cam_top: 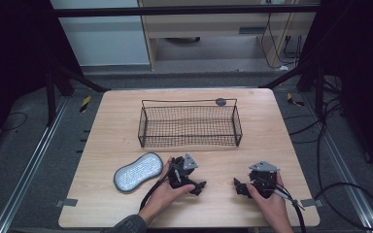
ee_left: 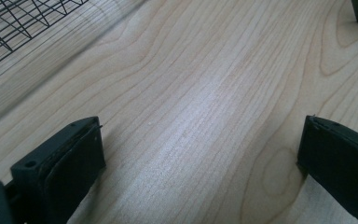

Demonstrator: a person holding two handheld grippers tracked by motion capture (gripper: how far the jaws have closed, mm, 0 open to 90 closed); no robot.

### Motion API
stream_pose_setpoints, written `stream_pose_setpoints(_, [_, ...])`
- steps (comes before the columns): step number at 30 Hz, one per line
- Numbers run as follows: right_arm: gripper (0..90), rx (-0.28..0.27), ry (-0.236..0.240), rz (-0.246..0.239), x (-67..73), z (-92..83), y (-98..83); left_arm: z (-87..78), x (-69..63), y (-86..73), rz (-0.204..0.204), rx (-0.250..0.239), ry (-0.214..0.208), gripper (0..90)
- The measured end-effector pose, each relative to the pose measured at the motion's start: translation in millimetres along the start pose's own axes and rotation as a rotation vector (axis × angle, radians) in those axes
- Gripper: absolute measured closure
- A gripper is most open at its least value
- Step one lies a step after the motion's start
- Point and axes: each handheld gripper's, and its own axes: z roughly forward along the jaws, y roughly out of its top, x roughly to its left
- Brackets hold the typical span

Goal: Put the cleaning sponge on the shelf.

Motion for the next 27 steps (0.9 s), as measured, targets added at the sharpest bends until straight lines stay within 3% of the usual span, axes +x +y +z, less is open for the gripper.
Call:
stream_pose_setpoints(3, [0.5, 0.000, 0.000, -0.001, 0.0, 0.0, 0.0, -2.4, 0.5, -0.1, -0.006, -0.006, 0.002, 3.7])
stream_pose_setpoints(7, [0.4, 0.000, 0.000, -0.002, -0.1, 0.1, 0.0, -27.3, 7.8, 6.4, 0.018, -0.050, 0.027, 3.3])
stream_pose_setpoints(10, [0.4, 0.000, 0.000, -0.002, 0.0, 0.1, 0.0, -48.3, 17.3, 7.9, 0.009, -0.074, 0.036, 3.3])
stream_pose_setpoints(13, [0.4, 0.000, 0.001, -0.002, -0.1, 0.0, 0.0, -72.0, 31.2, 9.5, -0.028, -0.096, 0.068, 3.9])
stream_pose_setpoints(20, [0.4, 0.000, 0.000, -0.002, -0.1, 0.1, 0.0, -117.8, 64.8, 4.7, -0.055, -0.078, 0.161, 4.2])
stream_pose_setpoints(24, [0.4, 0.000, 0.000, -0.001, 0.0, 0.1, 0.1, -130.1, 78.6, -3.0, -0.078, -0.068, 0.205, 2.9])
stream_pose_setpoints(27, [0.4, 0.000, -0.002, 0.002, 0.2, 0.2, 0.2, -135.9, 86.6, -7.2, -0.088, -0.067, 0.215, 2.9])
